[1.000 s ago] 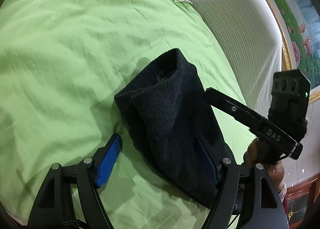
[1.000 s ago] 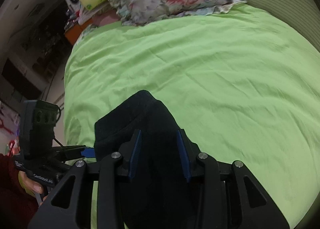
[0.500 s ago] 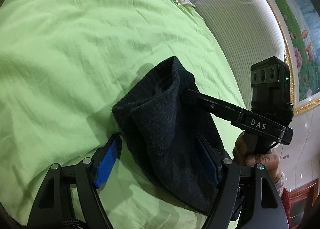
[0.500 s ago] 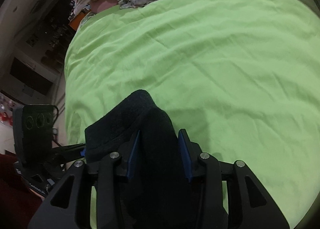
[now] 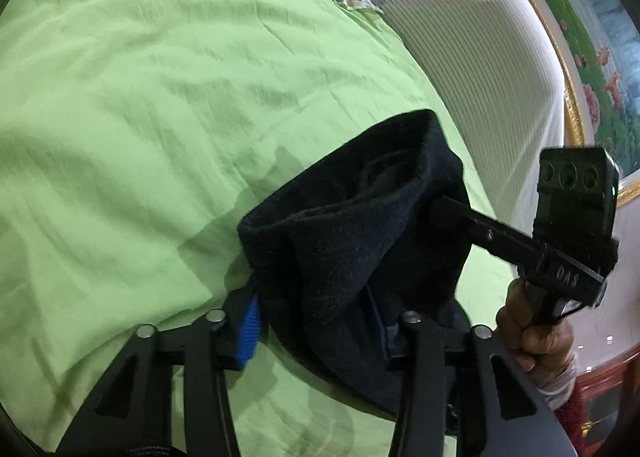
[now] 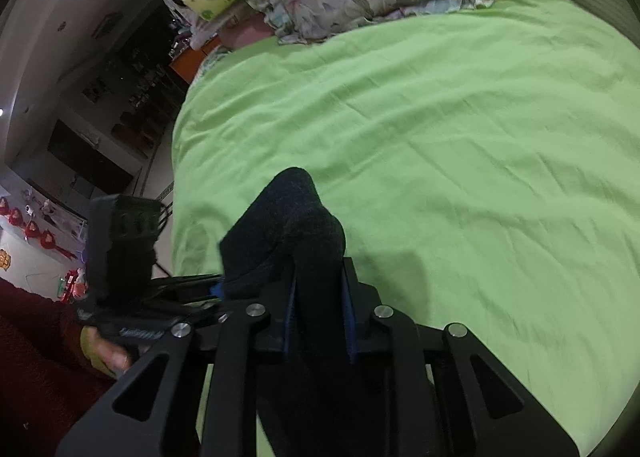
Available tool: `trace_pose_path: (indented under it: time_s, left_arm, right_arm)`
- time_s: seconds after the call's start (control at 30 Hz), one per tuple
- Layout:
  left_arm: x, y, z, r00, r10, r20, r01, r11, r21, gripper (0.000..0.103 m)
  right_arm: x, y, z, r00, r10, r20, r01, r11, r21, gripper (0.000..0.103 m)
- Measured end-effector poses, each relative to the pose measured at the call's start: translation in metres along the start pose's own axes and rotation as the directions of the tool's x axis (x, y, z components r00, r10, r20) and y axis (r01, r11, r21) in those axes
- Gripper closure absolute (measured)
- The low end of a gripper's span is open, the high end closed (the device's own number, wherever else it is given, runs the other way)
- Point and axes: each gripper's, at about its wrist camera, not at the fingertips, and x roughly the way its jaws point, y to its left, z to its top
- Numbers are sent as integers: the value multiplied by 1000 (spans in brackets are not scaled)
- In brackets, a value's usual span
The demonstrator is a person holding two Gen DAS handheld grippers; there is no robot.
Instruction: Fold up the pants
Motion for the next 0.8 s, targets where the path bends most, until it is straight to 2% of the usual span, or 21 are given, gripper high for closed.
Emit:
trace_pose_path:
  time_s: [0.13, 0.3, 0.4, 0.63, 0.8]
  left_arm:
    - [-8, -10, 0, 998, -55, -2, 55, 998, 5, 69]
    - [-28, -53, -5, 996, -90, 25, 85, 987, 138, 72]
    - [-34, -79, -11, 993, -111, 28, 103, 973, 205, 73]
    - [-39, -148, -42, 986, -167, -20, 163, 920, 357, 75]
    - [-33, -198, -73, 974, -209, -84, 224, 866, 447, 76]
  right_arm:
    - [-17, 5, -6, 999, -15, 49, 14, 1000, 5, 82]
    - [-52, 10, -18, 988, -43, 149, 39, 999, 30, 83]
    - [-82, 13, -32, 973, -71, 218, 61, 997, 54, 83]
    - [-144, 13, -77, 934, -142, 327, 110, 987, 116, 83]
    - [-186, 3, -118, 900, -206, 383, 145, 972, 184, 83]
